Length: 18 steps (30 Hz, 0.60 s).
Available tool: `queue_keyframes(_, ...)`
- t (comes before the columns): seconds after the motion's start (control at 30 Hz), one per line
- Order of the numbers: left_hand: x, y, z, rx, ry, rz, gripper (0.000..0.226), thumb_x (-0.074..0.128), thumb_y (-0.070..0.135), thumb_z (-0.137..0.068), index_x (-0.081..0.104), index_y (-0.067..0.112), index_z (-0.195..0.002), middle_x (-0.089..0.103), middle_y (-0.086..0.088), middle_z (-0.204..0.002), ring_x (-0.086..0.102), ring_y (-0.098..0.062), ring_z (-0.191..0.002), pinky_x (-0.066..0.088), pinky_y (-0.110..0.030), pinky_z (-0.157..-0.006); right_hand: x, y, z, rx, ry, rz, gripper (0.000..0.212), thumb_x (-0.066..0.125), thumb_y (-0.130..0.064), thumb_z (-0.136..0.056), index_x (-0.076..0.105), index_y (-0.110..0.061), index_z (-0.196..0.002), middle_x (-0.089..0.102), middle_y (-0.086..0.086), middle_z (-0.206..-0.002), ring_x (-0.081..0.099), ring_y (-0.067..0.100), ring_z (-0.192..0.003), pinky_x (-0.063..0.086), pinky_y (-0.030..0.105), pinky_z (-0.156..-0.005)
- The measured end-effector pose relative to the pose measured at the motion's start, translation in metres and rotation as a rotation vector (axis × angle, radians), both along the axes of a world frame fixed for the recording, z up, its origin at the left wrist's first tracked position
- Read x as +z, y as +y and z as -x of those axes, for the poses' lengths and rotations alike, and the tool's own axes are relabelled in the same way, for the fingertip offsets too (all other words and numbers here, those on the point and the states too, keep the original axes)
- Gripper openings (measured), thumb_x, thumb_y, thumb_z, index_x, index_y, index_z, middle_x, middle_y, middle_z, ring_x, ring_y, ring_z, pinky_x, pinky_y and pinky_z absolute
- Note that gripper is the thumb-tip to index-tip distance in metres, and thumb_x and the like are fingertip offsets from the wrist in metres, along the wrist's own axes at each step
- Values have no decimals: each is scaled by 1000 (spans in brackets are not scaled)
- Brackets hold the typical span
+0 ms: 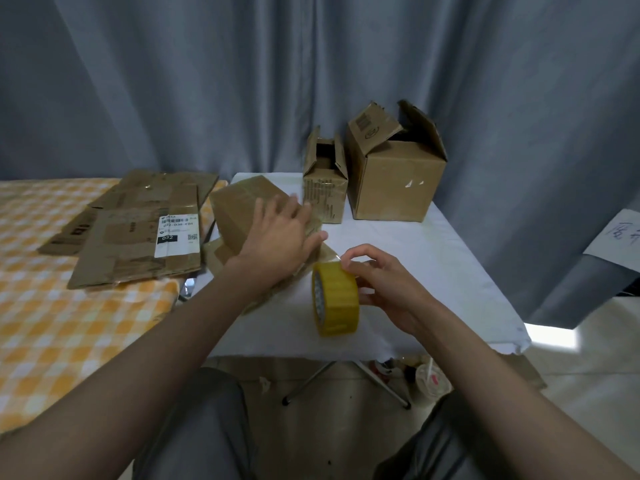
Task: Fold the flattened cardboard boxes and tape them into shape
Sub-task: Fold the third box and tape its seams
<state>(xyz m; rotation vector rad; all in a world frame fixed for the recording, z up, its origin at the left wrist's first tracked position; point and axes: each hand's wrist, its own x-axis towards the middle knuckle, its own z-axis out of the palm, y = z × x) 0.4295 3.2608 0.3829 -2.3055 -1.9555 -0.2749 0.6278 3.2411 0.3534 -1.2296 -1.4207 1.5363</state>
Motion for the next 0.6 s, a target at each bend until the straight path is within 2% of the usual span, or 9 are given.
queue_keyframes(0.07,2,-15,-9,-168,-112,-100,54,31,55,-97,63,23,-126,63,-3,-130,51,-22,-114,30,-41,-106,-4,-4,-1,11,28,-16,6,64,-18,-96,67,-15,-100,65,2,-77,68,14,-69,55,27,-64)
queue_keyframes(0.1,2,-21,-12,-201,-186,-77,44,39,51,-97,70,26,-117,70,2,-117,56,-16,-100,35,-39,-102,-5,-5,0,7,33,-25,7,64,-19,-96,67,-14,-101,65,1,-76,69,14,-69,56,28,-65)
queue_keyframes(0.17,1,-29,-16,-184,-335,39,27,59,44,-95,75,30,-111,75,9,-104,61,-7,-84,47,-35,-93,-6,-8,0,-3,40,-44,11,66,-22,-95,66,-14,-103,67,3,-78,70,15,-71,57,28,-66)
queue_keyframes(0.27,2,-35,-19,-124,-506,110,15,75,31,-86,78,29,-101,75,13,-91,65,-3,-79,57,-34,-80,-7,-12,1,-10,45,-75,11,67,-24,-95,66,-16,-103,67,12,-85,71,16,-75,57,27,-67)
queue_keyframes(0.37,5,-34,-23,-54,-569,93,7,78,23,-83,79,30,-85,73,15,-79,66,-4,-74,58,-35,-76,-9,-16,2,-32,23,-86,14,66,-27,-95,64,-25,-109,67,17,-97,72,22,-85,59,26,-68)
queue_keyframes(0.43,5,-33,-26,-1,-555,81,10,74,20,-85,77,29,-81,72,14,-79,66,-5,-77,58,-35,-77,-12,-18,4,-25,-16,-47,39,69,-29,-92,53,-37,-126,65,8,-110,72,19,-92,60,25,-69)
queue_keyframes(0.5,5,-32,-31,36,-511,74,9,69,20,-89,74,26,-84,71,10,-86,66,-10,-83,56,-35,-79,-15,-21,4,18,-57,-11,60,72,-31,-90,39,-43,-139,55,3,-133,68,17,-102,60,28,-78)
queue_keyframes(0.53,4,-33,-33,40,-483,70,8,66,21,-90,73,24,-86,70,8,-89,65,-13,-85,54,-36,-80,-15,-22,5,33,-64,-29,59,71,-31,-91,38,-44,-139,52,2,-137,66,15,-105,59,27,-81)
queue_keyframes(0.6,5,-34,-36,33,-433,35,9,63,20,-92,72,21,-88,69,5,-92,62,-14,-84,51,-33,-77,-13,-26,3,10,-68,-116,47,68,-33,-94,43,-49,-130,57,0,-132,64,11,-102,57,26,-80)
